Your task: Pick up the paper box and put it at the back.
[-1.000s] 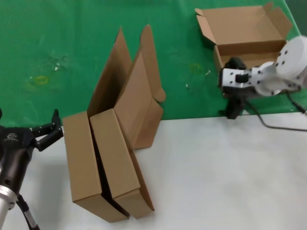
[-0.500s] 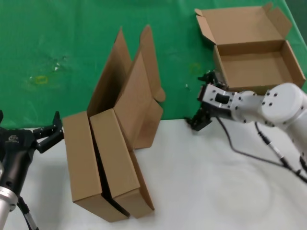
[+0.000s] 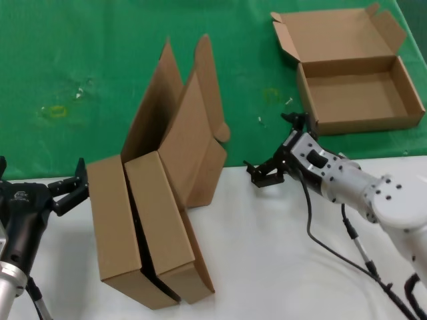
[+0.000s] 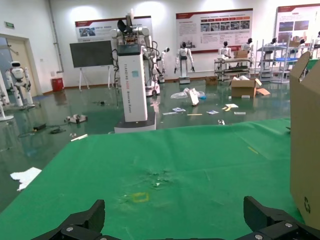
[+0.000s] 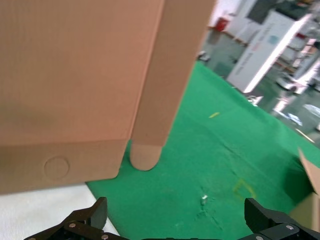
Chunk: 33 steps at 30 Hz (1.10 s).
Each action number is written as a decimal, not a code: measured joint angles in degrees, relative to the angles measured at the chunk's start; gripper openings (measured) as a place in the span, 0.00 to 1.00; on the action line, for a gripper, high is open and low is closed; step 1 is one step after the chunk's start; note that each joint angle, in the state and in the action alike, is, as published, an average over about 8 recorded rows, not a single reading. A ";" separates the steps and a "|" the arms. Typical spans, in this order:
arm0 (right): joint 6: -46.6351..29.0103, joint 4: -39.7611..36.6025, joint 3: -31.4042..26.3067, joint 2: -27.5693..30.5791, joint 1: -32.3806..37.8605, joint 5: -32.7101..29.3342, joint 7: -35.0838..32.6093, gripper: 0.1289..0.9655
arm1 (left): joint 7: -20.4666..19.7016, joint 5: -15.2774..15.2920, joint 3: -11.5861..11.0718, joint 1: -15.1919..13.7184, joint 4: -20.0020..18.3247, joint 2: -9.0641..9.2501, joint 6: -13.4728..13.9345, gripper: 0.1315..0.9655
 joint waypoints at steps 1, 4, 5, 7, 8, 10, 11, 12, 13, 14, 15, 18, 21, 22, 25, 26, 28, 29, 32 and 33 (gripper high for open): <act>0.61 1.17 0.60 0.06 -1.14 0.60 0.24 1.00 | -0.10 0.05 0.10 0.03 -0.02 -0.06 -0.11 1.00; 2.48 4.78 2.43 0.25 -4.60 2.44 0.94 1.00 | -0.43 0.20 0.41 0.13 -0.10 -0.25 -0.46 1.00; 3.09 5.96 3.03 0.32 -5.73 3.03 1.17 1.00 | -0.53 0.25 0.51 0.17 -0.13 -0.31 -0.58 1.00; 4.33 8.35 4.24 0.44 -8.05 4.25 1.64 1.00 | -0.74 0.35 0.72 0.24 -0.18 -0.44 -0.81 1.00; 4.94 9.53 4.84 0.50 -9.24 4.85 1.87 1.00 | -0.84 0.40 0.82 0.27 -0.21 -0.50 -0.92 1.00; 6.18 11.92 6.06 0.63 -11.56 6.07 2.34 1.00 | -1.05 0.50 1.03 0.34 -0.26 -0.63 -1.16 1.00; 6.81 13.14 6.68 0.70 -12.74 6.69 2.58 1.00 | -1.16 0.56 1.14 0.37 -0.28 -0.69 -1.27 1.00; 7.42 14.36 7.29 0.76 -13.92 7.29 2.81 1.00 | -1.26 0.61 1.24 0.41 -0.31 -0.75 -1.39 1.00; 8.05 15.58 7.91 0.82 -15.10 7.91 3.05 1.00 | -1.36 0.66 1.35 0.44 -0.33 -0.82 -1.51 1.00; 8.71 16.84 8.56 0.89 -16.33 8.56 3.29 1.00 | -1.48 0.71 1.46 0.48 -0.36 -0.88 -1.63 1.00; 9.34 18.06 9.18 0.96 -17.51 9.18 3.53 1.00 | -1.58 0.76 1.56 0.51 -0.39 -0.95 -1.75 1.00; 11.21 21.68 11.01 1.15 -20.97 11.02 4.24 1.00 | -1.90 0.92 1.88 0.61 -0.46 -1.14 -2.10 1.00; 13.06 25.20 12.80 1.33 -24.39 12.83 4.93 1.00 | -2.22 1.07 2.18 0.72 -0.54 -1.32 -2.44 1.00; 13.67 26.37 13.40 1.40 -25.52 13.43 5.16 1.00 | -2.32 1.12 2.28 0.75 -0.56 -1.38 -2.56 1.00; 15.56 30.02 15.25 1.59 -29.07 15.29 5.88 1.00 | -2.64 1.27 2.60 0.85 -0.64 -1.58 -2.91 1.00; 16.19 31.22 15.86 1.65 -30.23 15.90 6.11 1.00 | -2.74 1.32 2.70 0.89 -0.67 -1.64 -3.03 1.00; 17.28 33.32 16.93 1.76 -32.27 16.97 6.53 1.00 | -2.93 1.41 2.88 0.95 -0.71 -1.75 -3.23 1.00; 17.73 34.20 17.38 1.81 -33.12 17.42 6.70 1.00 | -3.01 1.45 2.96 0.97 -0.73 -1.80 -3.32 1.00; 18.58 35.84 18.21 1.90 -34.71 18.26 7.03 1.00 | -3.15 1.52 3.10 1.02 -0.77 -1.88 -3.48 1.00; 18.72 36.11 18.35 1.91 -34.96 18.40 7.08 1.00 | -3.18 1.53 3.13 1.03 -0.77 -1.90 -3.50 1.00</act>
